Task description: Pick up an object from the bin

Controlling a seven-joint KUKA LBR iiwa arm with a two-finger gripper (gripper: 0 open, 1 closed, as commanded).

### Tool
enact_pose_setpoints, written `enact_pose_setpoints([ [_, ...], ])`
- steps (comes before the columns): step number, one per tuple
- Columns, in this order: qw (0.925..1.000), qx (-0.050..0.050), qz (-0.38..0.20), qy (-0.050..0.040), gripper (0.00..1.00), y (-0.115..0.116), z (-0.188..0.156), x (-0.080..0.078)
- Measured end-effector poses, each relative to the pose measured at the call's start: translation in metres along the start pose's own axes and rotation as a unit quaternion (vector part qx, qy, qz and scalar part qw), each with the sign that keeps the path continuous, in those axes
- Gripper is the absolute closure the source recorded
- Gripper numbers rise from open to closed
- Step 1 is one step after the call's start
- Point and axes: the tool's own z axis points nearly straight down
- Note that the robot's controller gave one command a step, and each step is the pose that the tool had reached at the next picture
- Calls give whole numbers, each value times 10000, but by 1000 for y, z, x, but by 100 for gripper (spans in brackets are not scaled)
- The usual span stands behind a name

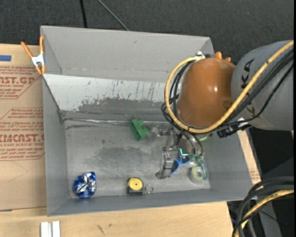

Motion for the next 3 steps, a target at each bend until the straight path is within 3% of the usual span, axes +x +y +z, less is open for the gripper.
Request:
enact_pose_setpoints([
  [1, 9985, -1, -543, -83, 0, 43, 131, 10],
  [2, 9985, -1, -541, -46, 100, 43, 128, 12],
  [3, 9371, 15, -3490, -71, 100, 79, -34, -8],
])
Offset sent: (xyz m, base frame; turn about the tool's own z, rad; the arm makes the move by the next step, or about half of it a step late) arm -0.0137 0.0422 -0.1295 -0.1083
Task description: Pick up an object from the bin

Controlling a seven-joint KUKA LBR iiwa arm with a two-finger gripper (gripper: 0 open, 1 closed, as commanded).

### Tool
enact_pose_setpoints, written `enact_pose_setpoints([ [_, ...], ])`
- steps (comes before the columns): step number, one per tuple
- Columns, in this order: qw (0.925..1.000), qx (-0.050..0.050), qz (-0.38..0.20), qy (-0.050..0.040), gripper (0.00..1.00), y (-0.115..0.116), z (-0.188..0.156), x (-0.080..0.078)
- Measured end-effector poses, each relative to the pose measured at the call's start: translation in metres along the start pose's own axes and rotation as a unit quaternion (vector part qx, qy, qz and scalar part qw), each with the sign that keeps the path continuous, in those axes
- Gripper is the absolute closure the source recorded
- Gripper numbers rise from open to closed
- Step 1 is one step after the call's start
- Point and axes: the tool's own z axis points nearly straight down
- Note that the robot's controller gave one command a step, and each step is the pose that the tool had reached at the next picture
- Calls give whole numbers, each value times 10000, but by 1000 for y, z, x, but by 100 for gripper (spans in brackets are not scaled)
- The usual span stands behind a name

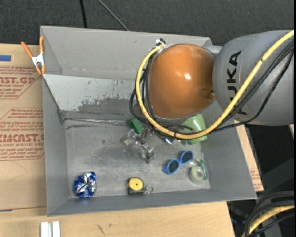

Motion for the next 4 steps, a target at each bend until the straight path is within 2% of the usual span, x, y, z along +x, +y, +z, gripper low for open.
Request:
enact_pose_setpoints([
  [1, 10000, -16, 8, 19, 0, 0, 2, 1],
  [2, 9878, -44, -1554, 49, 0, -21, 123, 30],
  [3, 9705, -45, -2410, 34, 0, -1, 165, 35],
  [4, 9707, -40, -2403, 30, 100, -2, 164, 35],
])
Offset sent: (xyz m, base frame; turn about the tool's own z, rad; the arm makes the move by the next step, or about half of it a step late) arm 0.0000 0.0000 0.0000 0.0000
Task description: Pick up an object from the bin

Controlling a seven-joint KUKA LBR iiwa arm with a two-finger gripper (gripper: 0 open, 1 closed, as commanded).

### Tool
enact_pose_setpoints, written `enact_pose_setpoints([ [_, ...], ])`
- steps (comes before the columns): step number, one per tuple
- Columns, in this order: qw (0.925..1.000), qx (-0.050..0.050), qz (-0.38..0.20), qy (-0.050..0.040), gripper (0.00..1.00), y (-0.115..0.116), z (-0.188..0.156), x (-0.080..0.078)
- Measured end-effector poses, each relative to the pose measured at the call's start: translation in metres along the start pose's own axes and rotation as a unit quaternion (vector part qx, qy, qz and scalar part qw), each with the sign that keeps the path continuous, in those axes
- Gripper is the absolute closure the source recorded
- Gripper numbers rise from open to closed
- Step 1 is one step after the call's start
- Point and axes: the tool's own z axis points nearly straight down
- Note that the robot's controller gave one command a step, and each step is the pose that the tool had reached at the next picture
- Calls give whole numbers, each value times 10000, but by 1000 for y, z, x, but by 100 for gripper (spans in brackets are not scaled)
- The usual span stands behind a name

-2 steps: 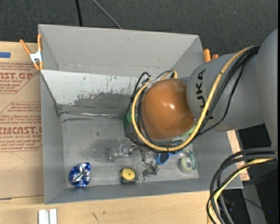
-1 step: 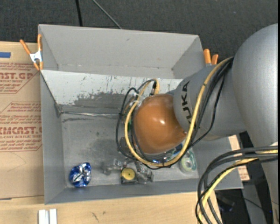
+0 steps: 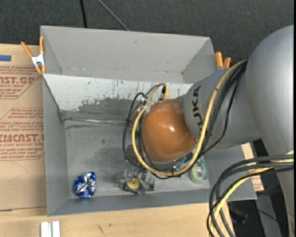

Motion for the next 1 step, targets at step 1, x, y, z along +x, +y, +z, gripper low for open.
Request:
enact_pose_setpoints([
  [1, 10000, 51, 7, -21, 100, -7, -135, 3],
])
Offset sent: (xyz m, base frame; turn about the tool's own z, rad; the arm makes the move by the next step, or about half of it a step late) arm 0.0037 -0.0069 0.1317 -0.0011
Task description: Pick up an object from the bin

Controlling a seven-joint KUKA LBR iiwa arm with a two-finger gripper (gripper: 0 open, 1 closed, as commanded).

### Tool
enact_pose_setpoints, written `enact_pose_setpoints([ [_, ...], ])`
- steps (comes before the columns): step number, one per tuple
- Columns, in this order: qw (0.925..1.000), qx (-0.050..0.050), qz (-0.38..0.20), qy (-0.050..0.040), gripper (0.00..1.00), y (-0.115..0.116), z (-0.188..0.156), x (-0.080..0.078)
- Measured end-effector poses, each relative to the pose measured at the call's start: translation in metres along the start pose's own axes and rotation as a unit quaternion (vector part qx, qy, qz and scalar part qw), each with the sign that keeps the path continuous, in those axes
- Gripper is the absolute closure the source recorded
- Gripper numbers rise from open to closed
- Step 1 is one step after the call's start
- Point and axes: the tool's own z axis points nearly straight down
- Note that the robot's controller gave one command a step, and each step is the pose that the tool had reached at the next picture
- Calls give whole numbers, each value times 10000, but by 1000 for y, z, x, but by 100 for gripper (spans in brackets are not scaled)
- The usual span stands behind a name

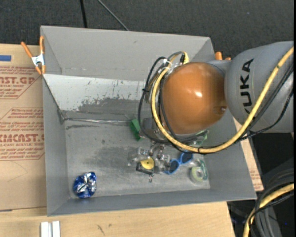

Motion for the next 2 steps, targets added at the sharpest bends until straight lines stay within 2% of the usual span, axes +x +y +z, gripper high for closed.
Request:
enact_pose_setpoints([
  [1, 9966, -52, -823, 8, 100, -2, 64, -83],
  [2, 9949, 13, -1012, -16, 100, -56, -184, -98],
])
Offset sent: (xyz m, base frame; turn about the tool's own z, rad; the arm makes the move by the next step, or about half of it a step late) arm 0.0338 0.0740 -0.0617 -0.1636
